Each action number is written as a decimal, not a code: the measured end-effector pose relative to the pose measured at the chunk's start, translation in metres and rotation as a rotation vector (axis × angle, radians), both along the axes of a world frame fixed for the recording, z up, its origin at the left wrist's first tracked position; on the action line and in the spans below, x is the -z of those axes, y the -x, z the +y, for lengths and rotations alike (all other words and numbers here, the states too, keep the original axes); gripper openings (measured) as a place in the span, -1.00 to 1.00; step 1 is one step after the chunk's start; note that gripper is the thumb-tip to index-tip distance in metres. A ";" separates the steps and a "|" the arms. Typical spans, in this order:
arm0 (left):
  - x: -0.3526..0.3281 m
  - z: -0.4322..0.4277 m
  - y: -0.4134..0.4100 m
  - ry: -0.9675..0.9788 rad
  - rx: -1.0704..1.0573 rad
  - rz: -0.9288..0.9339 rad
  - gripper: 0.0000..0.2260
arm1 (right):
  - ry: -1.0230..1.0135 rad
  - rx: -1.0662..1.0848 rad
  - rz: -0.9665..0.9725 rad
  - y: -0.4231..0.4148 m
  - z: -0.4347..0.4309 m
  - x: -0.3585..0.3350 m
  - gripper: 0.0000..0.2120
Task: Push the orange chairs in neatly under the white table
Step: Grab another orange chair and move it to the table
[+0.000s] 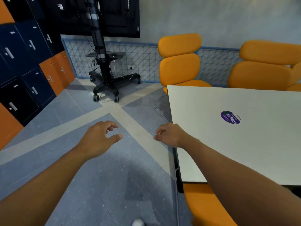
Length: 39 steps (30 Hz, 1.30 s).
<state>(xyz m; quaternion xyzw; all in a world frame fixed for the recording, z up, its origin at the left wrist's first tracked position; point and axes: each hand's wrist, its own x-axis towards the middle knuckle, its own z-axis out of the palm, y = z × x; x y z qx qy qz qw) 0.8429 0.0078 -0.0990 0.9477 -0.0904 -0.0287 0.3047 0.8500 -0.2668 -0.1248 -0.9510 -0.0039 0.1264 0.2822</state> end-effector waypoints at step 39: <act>0.042 -0.026 -0.752 -0.077 0.517 0.095 -0.66 | -0.123 0.580 0.096 -0.596 0.007 0.056 -0.51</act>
